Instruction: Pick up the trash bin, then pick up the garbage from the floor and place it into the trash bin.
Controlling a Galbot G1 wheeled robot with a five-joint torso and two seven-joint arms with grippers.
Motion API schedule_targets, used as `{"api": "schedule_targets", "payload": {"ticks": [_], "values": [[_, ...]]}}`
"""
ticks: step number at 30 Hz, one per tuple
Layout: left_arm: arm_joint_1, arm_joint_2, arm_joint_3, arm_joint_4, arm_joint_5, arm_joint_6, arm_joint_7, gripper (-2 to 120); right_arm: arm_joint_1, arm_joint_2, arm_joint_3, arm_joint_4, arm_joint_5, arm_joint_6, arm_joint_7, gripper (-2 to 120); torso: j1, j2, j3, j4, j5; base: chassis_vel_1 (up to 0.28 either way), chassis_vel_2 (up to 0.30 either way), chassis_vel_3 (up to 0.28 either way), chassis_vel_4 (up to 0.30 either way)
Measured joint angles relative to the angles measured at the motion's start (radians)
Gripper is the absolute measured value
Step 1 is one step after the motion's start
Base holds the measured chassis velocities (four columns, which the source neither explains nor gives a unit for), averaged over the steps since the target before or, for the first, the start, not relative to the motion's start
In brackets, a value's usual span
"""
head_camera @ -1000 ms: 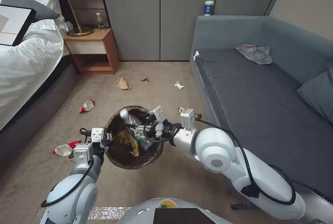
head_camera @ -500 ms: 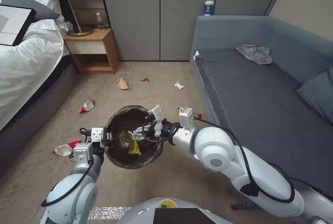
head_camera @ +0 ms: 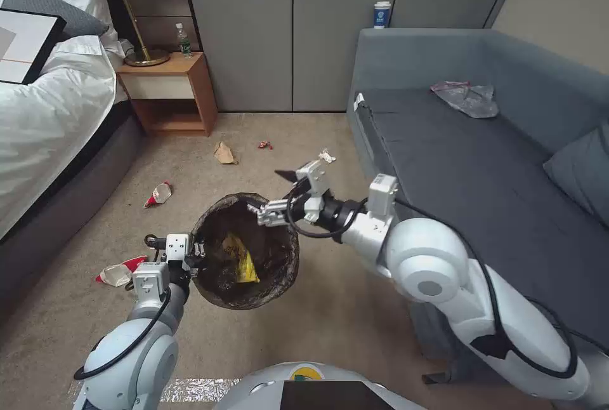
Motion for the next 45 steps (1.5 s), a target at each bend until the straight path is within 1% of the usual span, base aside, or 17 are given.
{"api": "schedule_targets", "payload": {"ticks": [11, 14, 15, 18, 19, 21, 22, 24, 25, 28, 30, 32, 33, 34, 36, 38, 45], "values": [[0.005, 0.001, -0.002, -0.002, -0.001, 0.0, 0.001, 2, -0.053, -0.03, 0.11, 0.026, -0.046, 0.097, 0.019, 100, 0.0, 0.0, 0.0, 0.0003, -0.0001, 0.0, 0.0, 0.0, 0.0], [0.006, 0.003, -0.005, -0.006, -0.003, 0.0, 0.001, 2, -0.179, -0.033, 0.229, 0.007, -0.142, 0.119, 0.009, 100, 0.0, 0.0, 0.0, 0.0001, 0.0001, 0.0, 0.0, 0.0, 0.0], [0.006, 0.003, -0.005, -0.006, -0.003, 0.0, 0.001, 2, -0.179, -0.033, 0.229, 0.007, -0.142, 0.119, 0.009, 100, 0.0, 0.0, 0.0, 0.0001, 0.0001, 0.0, 0.0, 0.0, 0.0], [0.006, 0.004, -0.007, -0.008, -0.005, 0.0, 0.001, 2, -0.307, -0.024, 0.343, 0.001, -0.256, 0.144, -0.007, 100, 0.0, 0.0, 0.0, 0.0001, 0.0001, 0.0, 0.0, 0.0, 0.0], [0.006, 0.004, -0.007, -0.008, -0.005, 0.0, 0.001, 2, -0.307, -0.024, 0.343, 0.001, -0.256, 0.144, -0.007, 100, 0.0, 0.0, 0.0, 0.0001, 0.0001, 0.0, 0.0, 0.0, 0.0], [0.005, 0.006, -0.008, -0.009, -0.005, -0.001, 0.001, 2, -0.432, 0.001, 0.446, 0.005, -0.368, 0.168, -0.036, 100, 0.0, 0.0, 0.0, 0.0, 0.0001, 0.0, 0.0, 0.0, 0.0], [0.005, 0.006, -0.008, -0.009, -0.005, -0.001, 0.001, 2, -0.432, 0.001, 0.446, 0.005, -0.368, 0.168, -0.036, 100, 0.0, 0.0, 0.0, 0.0, 0.0001, 0.0, 0.0, 0.0, 0.0], [0.004, 0.008, -0.01, -0.009, -0.007, -0.001, 0.002, 2, -0.568, 0.043, 0.531, 0.018, -0.485, 0.193, -0.05, 100, 0.0, 0.0, 0.0, -0.0003, 0.0001, 0.0, 0.0, 0.0, 0.0], [0.004, 0.008, -0.01, -0.009, -0.007, -0.001, 0.002, 2, -0.568, 0.043, 0.531, 0.018, -0.485, 0.193, -0.05, 100, 0.0, 0.0, 0.0, -0.0003, 0.0001, 0.0, 0.0, 0.0, 0.0], [0.003, 0.007, -0.009, -0.009, -0.006, -0.002, 0.003, 2, -0.677, 0.121, 0.602, 0.016, -0.615, 0.234, -0.058, 100, 0.0, 0.0, 0.0, 0.0003, -0.0001, 0.0, 0.0, 0.0, 0.0], [0.004, 0.005, -0.009, -0.01, -0.006, -0.002, 0.003, 2, -0.712, 0.154, 0.623, 0.015, -0.65, 0.248, -0.066, 100, 0.0, 0.0, 0.0, 0.0005, -0.0002, 0.0, 0.0, 0.0, 0.0], [0.004, 0.005, -0.01, -0.01, -0.006, -0.002, 0.003, 2, -0.739, 0.181, 0.639, 0.015, -0.677, 0.258, -0.074, 100, 0.0, 0.0, 0.0, -0.0001, -0.0001, 0.0, 0.0, 0.0, 0.0], [0.005, 0.004, -0.011, -0.011, -0.003, -0.003, 0.005, 2, -0.786, 0.227, 0.659, 0.018, -0.722, 0.281, -0.084, 100, 0.0, 0.0, 0.0, 0.0004, -0.0001, 0.0, 0.0, 0.0, 0.0], [0.004, 0.004, -0.013, -0.011, 0.002, -0.004, 0.006, 2, -0.835, 0.269, 0.675, 0.021, -0.77, 0.307, -0.09, 100, 0.0, 0.0, 0.0, -0.0004, -0.0002, 0.0, 0.0, 0.0, 0.0], [0.004, 0.004, -0.014, -0.011, 0.005, -0.005, 0.008, 2, -0.863, 0.299, 0.685, 0.025, -0.809, 0.326, -0.096, 100, 0.0, 0.0, 0.0, -0.0001, -0.0002, 0.0, 0.0, 0.0, 0.0], [0.002, 0.001, -0.014, -0.011, 0.014, -0.007, 0.012, 2, -0.925, 0.372, 0.702, 0.033, -0.903, 0.368, -0.113, 100, 0.0, 0.0, 0.0, -0.0001, -0.0004, 0.0, 0.0, 0.0, 0.0], [0.002, 0.0, -0.015, -0.011, 0.022, -0.01, 0.016, 2, -0.988, 0.467, 0.709, 0.045, -0.982, 0.406, -0.127, 100, 0.0, 0.0, 0.0, 0.0001, -0.0004, 0.0, 0.0, 0.0, 0.0]]}}
